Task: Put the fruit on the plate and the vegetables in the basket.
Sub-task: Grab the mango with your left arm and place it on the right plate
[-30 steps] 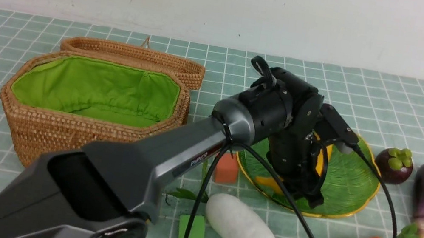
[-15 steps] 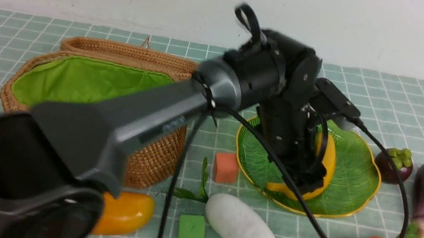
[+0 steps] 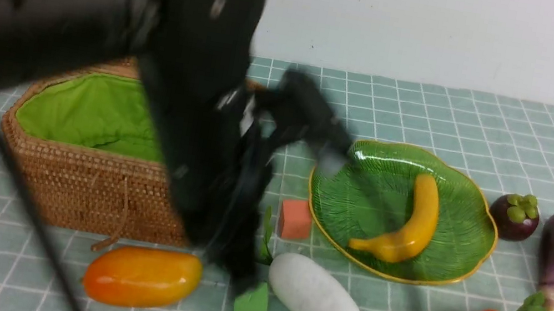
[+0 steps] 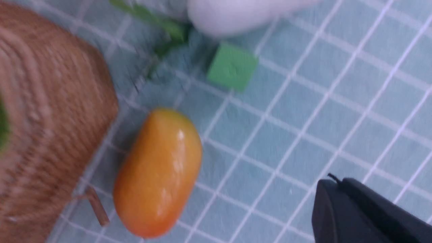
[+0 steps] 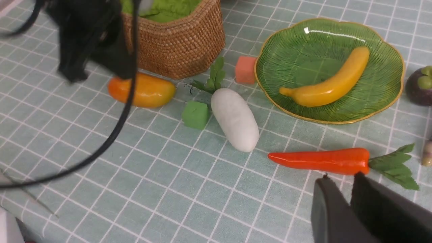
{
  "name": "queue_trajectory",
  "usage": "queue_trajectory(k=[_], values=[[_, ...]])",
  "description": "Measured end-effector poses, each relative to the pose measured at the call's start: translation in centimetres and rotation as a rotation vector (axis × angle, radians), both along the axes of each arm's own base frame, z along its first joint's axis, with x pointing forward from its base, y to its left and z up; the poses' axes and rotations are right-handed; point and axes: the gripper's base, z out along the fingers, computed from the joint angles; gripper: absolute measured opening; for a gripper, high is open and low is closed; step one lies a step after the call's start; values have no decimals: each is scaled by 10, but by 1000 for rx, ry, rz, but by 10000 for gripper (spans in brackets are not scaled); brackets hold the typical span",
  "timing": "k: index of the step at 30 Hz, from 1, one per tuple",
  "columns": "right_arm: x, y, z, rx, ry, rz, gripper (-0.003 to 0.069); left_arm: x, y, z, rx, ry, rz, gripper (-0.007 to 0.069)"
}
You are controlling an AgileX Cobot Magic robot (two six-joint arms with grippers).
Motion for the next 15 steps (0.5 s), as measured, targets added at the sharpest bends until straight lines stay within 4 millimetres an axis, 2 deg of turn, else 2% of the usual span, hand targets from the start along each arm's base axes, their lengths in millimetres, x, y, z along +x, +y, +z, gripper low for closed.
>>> queue_trajectory(k=[2, 4, 6, 7, 8, 10, 11, 13, 15], values=[[0, 0, 0, 0, -2, 0, 113, -5, 8, -20, 37, -12, -24, 74], [0, 0, 0, 2, -4, 1, 113, -7, 16, -39, 85, -39, -45, 189], [0, 0, 0, 0, -5, 1, 115, -7, 19, -48, 107, -62, -56, 260], [0, 0, 0, 0, -5, 1, 116, -6, 24, -61, 132, -101, -65, 379], [0, 0, 0, 0, -6, 1, 118, -6, 26, -68, 143, -126, -69, 451], [0, 0, 0, 0, -6, 1, 119, -5, 29, -75, 153, -158, -72, 531], [0, 0, 0, 0, -6, 1, 119, -4, 32, -82, 167, -203, -76, 611], [0, 0, 0, 0, -6, 1, 120, -2, 33, -85, 171, -241, -71, 650], [0, 0, 0, -1, -4, 2, 122, 1, 33, -86, 167, -286, -75, 655]])
